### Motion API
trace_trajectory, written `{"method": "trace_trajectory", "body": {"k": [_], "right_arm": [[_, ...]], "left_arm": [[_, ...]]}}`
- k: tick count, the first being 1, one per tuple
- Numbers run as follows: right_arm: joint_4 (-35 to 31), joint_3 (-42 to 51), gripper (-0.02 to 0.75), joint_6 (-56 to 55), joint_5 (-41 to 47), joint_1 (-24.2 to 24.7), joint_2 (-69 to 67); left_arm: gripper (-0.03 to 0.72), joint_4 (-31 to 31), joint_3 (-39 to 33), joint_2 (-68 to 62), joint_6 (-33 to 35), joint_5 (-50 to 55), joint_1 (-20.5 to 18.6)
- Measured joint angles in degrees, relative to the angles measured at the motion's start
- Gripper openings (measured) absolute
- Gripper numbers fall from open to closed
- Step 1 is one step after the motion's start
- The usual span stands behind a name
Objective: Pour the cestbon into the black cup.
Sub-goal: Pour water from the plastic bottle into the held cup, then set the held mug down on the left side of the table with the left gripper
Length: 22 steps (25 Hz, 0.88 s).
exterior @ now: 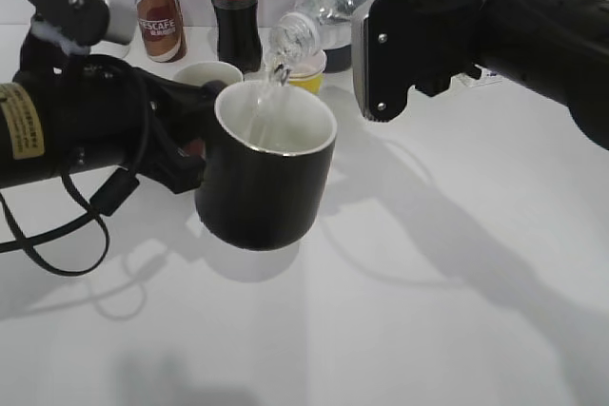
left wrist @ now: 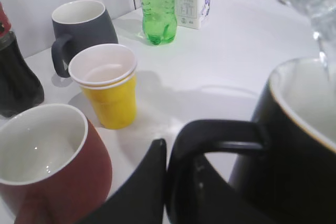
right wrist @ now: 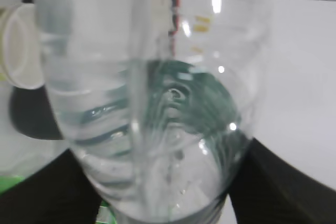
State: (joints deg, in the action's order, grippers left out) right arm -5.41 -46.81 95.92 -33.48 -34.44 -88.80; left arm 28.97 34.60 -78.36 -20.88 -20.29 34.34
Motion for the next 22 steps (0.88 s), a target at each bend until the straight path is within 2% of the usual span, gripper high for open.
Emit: {"method": "trace_trajectory", "body": {"k": [6, 9, 18, 22], "right_arm": [[1.39, -0.12, 0.473, -13.32, 10.09, 0.0, 0.0], [3.18, -0.12, 0.473, -26.28, 15.17, 0.0, 0.0], [4.13, -0.12, 0.473, -78.7, 13.48, 0.0, 1.43], [2.79, -0.17, 0.473, -87.39, 13.02, 0.59, 1.64]], "left_arm": [[0.046, -1.64, 0.0, 0.0, 0.0, -2.12, -2.74], [0.046, -2.18, 0.0, 0.0, 0.06, -3.84, -4.64], [0.046, -2.64, 0.0, 0.0, 0.76, -5.38, -6.05], [0.046, -2.57, 0.78, 0.0, 1.01, -6.46, -10.63]]}}
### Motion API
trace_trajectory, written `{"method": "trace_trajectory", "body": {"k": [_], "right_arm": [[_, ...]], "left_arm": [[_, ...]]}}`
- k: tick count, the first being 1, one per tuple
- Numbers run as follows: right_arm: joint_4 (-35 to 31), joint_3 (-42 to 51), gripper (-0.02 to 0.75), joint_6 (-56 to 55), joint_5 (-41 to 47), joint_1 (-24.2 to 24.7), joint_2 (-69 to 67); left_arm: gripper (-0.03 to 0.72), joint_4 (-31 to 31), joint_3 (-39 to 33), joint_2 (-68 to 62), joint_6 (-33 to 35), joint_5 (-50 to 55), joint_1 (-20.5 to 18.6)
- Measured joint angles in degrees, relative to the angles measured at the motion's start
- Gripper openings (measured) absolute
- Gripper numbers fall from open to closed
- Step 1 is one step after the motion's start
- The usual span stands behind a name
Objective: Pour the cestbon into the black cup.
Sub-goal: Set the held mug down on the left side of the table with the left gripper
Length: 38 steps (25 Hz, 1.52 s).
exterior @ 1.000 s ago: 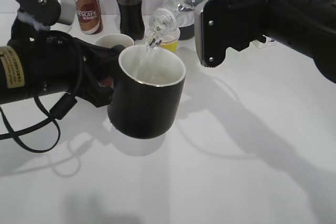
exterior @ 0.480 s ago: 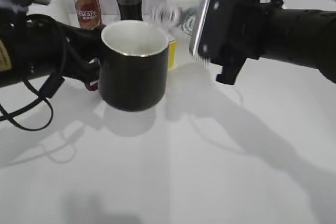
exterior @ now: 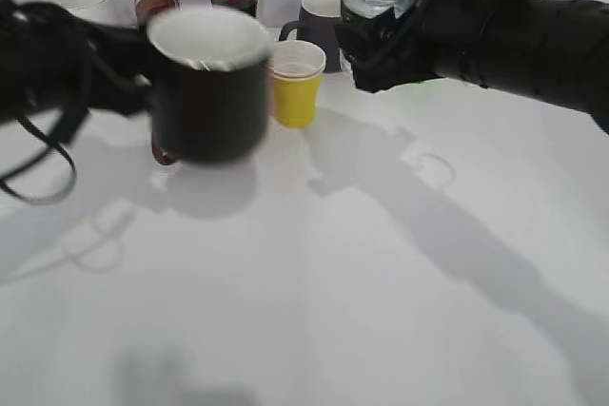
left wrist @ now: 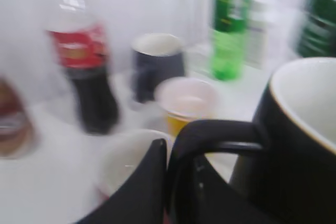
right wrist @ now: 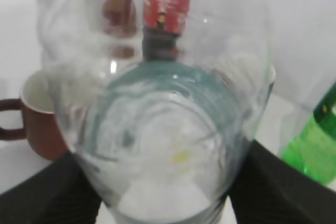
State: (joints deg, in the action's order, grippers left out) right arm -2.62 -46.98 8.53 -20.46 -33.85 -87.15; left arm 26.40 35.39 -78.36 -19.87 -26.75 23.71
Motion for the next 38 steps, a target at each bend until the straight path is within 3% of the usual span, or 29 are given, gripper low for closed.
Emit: {"method": "trace_trajectory", "body": {"k": [8, 12, 23, 38], "right_arm": [[-3.51, 0.0, 0.473, -5.42, 2.22, 10.35, 0.0], [-2.07, 0.0, 0.473, -5.7, 2.27, 11.86, -0.18], [-0.8, 0.0, 0.473, -5.81, 2.79, 11.86, -3.64], [-0.74, 0.0, 0.473, -5.99, 2.91, 11.86, -3.64]], "left_arm": [[0.046, -3.01, 0.89, -1.01, 0.06, -7.63, -18.62], [0.046, -5.87, 0.95, -7.12, 2.82, -13.93, -23.78], [0.046, -17.15, 0.99, -27.85, 10.84, -30.26, -24.82], [0.046, -18.11, 1.06, -34.55, 11.44, -34.15, -24.82]]}}
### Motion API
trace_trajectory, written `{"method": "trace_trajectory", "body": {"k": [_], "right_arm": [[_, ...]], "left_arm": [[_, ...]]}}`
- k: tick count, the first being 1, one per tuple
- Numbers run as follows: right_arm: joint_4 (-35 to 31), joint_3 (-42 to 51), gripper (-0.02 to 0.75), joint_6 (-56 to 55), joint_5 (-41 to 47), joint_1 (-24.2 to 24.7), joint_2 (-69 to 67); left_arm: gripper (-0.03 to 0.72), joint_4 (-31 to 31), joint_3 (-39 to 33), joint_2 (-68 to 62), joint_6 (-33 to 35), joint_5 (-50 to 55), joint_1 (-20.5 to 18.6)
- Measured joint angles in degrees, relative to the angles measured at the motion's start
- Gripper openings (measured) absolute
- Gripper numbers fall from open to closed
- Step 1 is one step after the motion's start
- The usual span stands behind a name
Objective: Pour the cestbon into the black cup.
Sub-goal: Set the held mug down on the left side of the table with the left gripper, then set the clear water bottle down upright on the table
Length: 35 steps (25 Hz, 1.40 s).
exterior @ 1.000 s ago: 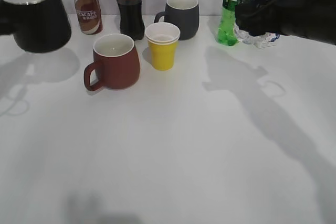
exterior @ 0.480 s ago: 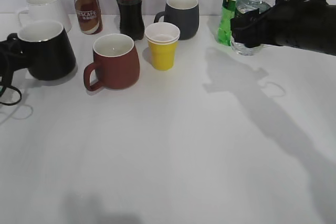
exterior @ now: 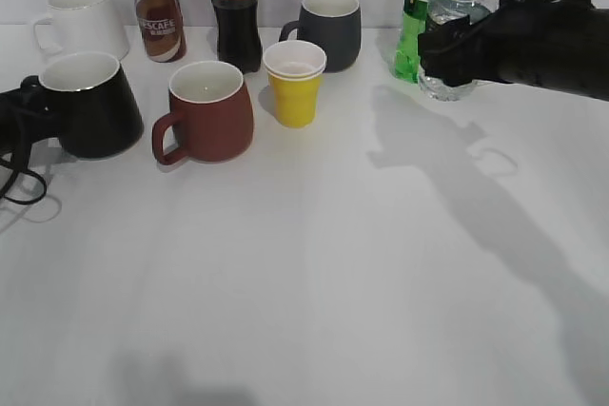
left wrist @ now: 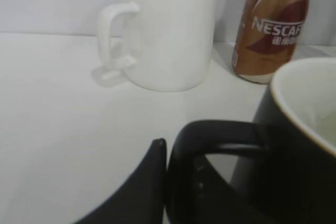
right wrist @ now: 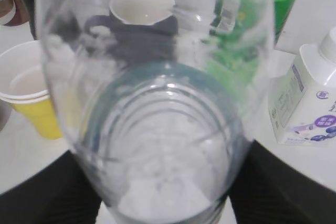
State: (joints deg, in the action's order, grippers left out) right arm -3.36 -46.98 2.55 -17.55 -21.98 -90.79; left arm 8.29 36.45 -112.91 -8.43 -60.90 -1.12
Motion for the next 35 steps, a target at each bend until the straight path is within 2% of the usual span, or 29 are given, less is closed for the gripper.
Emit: {"method": "trace_trajectory", "body": {"k": [3, 9, 12, 20, 23, 27, 35], "right_arm": [[0.0, 0.0, 0.473, 0.0, 0.0, 0.0, 0.0], [0.0, 0.0, 0.473, 0.0, 0.0, 0.0, 0.0], [0.0, 0.0, 0.473, -0.19, 0.0, 0.0, 0.0], [0.0, 0.0, 0.473, -1.34, -0.14, 0.0, -0.39], [0.0, 0.0, 0.473, -1.65, -1.43, 0.0, -2.66], [-0.05, 0.0, 0.473, -2.55, -6.71, 0.0, -6.64], [-0.05, -0.04, 0.473, -2.55, -14.86, 0.0, -16.84]], "left_arm": [[0.068, 0.0, -0.06, 0.0, -0.06, -0.34, 0.0], [0.196, -0.17, -1.74, 0.14, -0.87, -3.37, 0.0], [0.233, -0.28, -2.84, 0.71, -1.03, -4.08, 0.0], [0.246, -1.17, -6.37, 3.34, -1.03, -4.6, 0.0], [0.246, -1.34, -8.06, 4.49, 1.41, -4.6, 0.0], [0.246, -1.34, -11.29, 7.37, 4.07, -4.58, 0.0], [0.246, -1.34, -16.87, 12.86, 4.58, -5.04, 0.0]]}}
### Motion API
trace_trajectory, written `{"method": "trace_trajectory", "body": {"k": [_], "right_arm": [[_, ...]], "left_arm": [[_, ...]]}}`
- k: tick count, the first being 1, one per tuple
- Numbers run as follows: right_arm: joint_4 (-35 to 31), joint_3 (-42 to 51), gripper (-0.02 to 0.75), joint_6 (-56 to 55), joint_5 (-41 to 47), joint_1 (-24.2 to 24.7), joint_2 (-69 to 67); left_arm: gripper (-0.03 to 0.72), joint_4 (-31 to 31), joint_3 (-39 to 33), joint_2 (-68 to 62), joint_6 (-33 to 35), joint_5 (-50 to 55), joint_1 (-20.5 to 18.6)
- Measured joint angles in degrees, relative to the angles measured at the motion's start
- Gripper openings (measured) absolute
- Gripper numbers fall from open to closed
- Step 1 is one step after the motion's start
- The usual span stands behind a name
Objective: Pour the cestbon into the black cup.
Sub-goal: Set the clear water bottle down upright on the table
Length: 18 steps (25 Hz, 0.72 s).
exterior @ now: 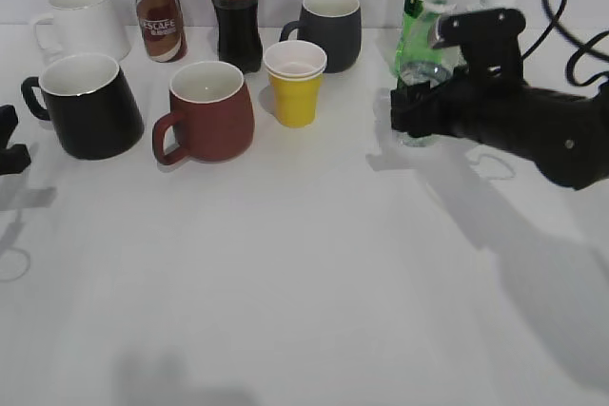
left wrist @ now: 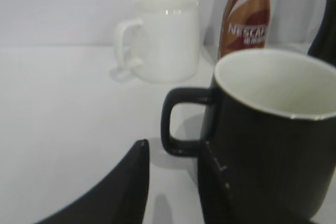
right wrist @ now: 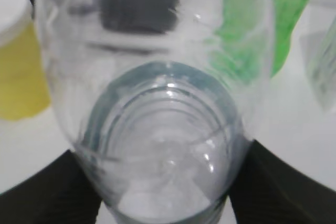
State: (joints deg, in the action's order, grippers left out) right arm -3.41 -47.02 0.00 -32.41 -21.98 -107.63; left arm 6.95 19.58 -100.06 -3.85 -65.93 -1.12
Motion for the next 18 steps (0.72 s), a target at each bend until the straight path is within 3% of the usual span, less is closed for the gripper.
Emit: {"method": "trace_trajectory", "body": {"k": [7, 12, 18], "right_arm": [[0.32, 0.62, 0.473, -2.07, -4.5, 0.0, -2.77], [0.37, 1.52, 0.651, -2.19, -4.16, 0.0, -2.77], [0.37, 1.58, 0.672, -1.85, -3.8, 0.0, 2.26]], "left_arm": [[0.246, 0.81, -0.39, 1.08, 0.15, -2.14, 0.0], [0.246, 1.77, -0.39, 1.15, 0.15, -2.21, 0.0], [0.246, 2.56, -0.39, 4.03, 0.15, -2.15, 0.0]]}}
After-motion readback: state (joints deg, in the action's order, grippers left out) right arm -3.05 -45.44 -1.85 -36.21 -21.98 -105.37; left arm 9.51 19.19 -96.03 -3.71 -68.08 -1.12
